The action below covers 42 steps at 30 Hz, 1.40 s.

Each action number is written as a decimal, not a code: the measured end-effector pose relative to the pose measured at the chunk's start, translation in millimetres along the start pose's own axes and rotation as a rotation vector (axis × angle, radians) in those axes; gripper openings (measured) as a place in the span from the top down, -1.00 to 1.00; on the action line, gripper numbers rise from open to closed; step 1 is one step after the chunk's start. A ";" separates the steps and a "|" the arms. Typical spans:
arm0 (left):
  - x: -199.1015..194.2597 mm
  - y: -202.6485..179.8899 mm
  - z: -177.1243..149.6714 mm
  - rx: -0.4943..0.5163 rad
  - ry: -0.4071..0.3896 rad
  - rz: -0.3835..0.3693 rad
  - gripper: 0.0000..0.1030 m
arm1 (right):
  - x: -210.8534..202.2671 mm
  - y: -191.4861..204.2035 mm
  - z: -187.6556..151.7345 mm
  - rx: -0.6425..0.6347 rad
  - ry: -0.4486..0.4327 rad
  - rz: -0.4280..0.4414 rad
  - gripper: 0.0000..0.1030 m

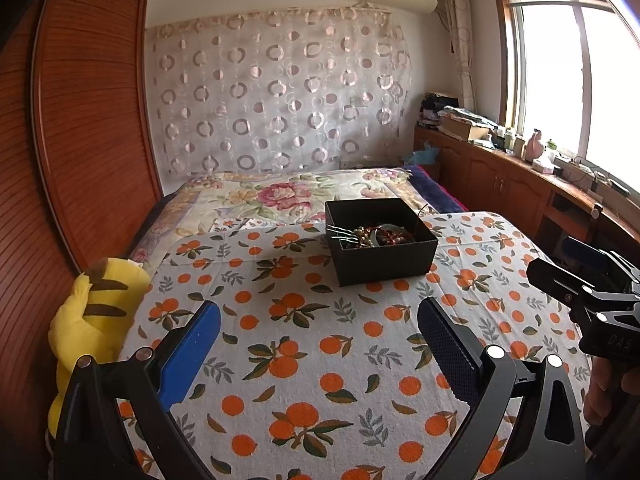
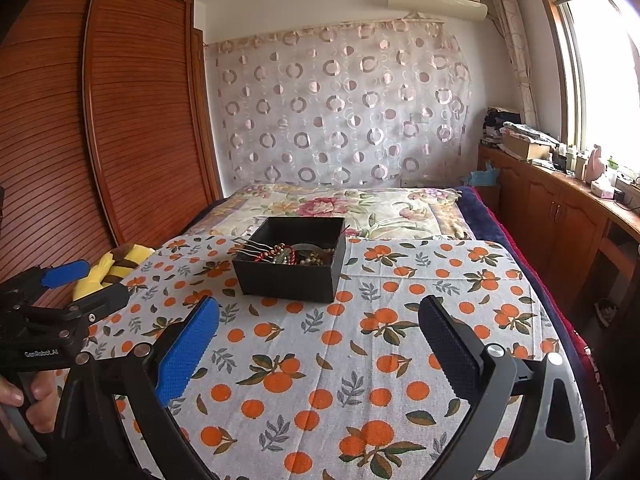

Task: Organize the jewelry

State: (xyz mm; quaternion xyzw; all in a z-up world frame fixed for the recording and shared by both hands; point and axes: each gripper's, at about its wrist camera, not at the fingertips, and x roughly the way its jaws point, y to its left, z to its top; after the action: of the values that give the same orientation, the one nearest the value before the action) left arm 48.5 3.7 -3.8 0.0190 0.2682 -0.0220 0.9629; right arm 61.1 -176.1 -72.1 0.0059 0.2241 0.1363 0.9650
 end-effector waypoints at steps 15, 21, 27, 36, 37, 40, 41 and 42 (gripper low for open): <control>-3.3 -1.8 1.3 -0.001 -0.011 0.001 -0.85 | -2.2 0.3 0.1 -0.001 -0.005 -0.003 -0.95; -3.3 -1.7 1.2 0.001 -0.012 0.003 -0.85 | -2.2 0.3 -0.1 -0.002 -0.005 -0.004 -0.95; -4.3 -2.2 1.9 0.000 -0.014 0.005 -0.85 | -3.3 0.0 0.3 -0.002 -0.006 -0.008 -0.95; -5.7 -1.4 3.7 -0.003 -0.017 0.005 -0.85 | -5.0 0.5 0.8 -0.002 -0.007 -0.012 -0.95; -5.6 -1.6 3.7 -0.003 -0.017 0.005 -0.85 | -5.1 0.3 0.8 -0.002 -0.007 -0.011 -0.95; -6.6 -0.8 4.2 -0.006 -0.021 0.007 -0.85 | -6.1 0.4 0.6 -0.003 -0.006 -0.011 -0.95; -8.3 0.2 5.1 -0.007 -0.022 0.007 -0.85 | -6.2 0.4 0.6 -0.004 -0.006 -0.011 -0.95; -7.8 0.3 6.1 -0.006 -0.020 0.007 -0.85 | -6.0 0.5 0.5 -0.003 -0.007 -0.012 -0.95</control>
State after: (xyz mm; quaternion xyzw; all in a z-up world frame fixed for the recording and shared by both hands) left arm 45.0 4.0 5.5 0.0167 0.2585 -0.0180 0.9657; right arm 56.0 -177.2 -69.0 0.0035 0.2206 0.1310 0.9665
